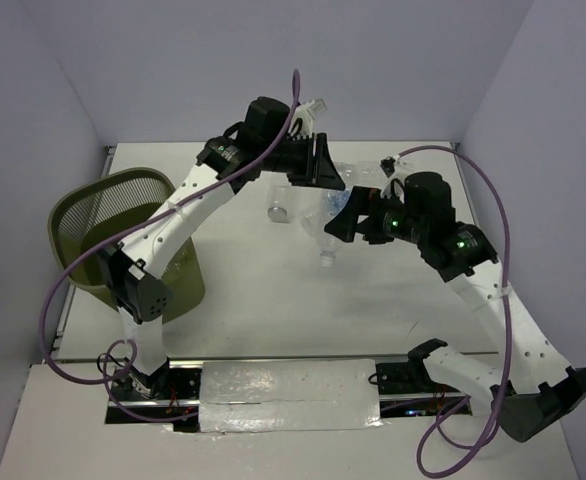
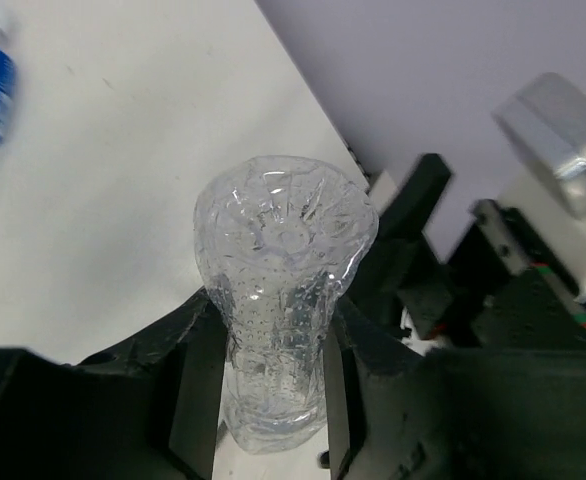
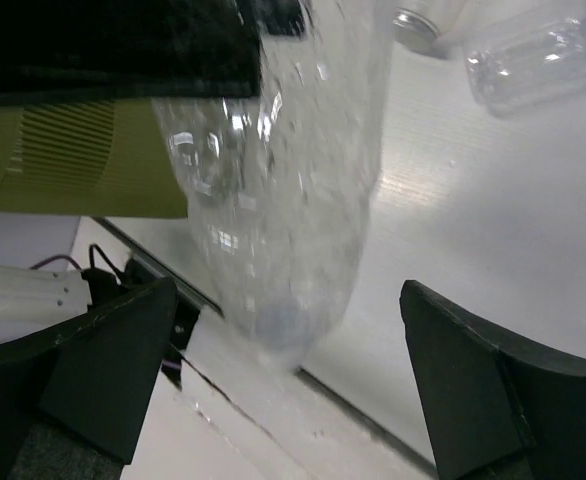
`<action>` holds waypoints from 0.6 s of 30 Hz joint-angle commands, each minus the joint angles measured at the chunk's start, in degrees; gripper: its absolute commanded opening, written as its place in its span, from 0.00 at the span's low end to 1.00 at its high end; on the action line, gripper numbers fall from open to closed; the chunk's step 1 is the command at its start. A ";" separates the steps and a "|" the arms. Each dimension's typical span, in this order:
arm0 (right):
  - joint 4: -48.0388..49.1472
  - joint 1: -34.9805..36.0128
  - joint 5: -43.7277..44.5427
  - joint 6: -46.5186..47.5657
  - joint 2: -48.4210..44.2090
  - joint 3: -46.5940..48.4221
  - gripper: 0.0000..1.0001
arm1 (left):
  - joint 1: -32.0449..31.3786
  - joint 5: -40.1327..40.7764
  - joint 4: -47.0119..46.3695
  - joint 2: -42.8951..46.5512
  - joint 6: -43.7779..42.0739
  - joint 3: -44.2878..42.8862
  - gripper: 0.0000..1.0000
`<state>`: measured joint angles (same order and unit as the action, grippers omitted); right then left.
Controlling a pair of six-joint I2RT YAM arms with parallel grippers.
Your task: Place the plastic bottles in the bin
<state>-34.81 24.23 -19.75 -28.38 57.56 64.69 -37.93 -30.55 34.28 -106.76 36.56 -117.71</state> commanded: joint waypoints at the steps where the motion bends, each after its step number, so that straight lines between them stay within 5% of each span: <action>1: -11.46 0.47 3.57 5.61 -3.50 12.79 1.00 | 1.28 8.10 6.83 1.99 -5.52 -9.36 0.28; 7: -23.28 0.38 22.14 10.28 -7.02 26.70 1.00 | 8.04 19.01 12.22 8.40 -10.62 -15.18 0.28; 11: -22.33 0.38 36.57 7.39 -10.26 24.62 1.00 | 8.84 37.94 6.69 21.99 -16.76 -6.07 0.28; 18: -16.53 0.29 42.42 3.07 -12.56 16.36 1.00 | 9.63 64.27 3.95 36.00 -22.14 2.48 0.28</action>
<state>-52.90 24.25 16.86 -23.29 43.99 83.94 -28.62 17.21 41.41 -74.17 19.22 -118.04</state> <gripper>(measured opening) 0.997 0.474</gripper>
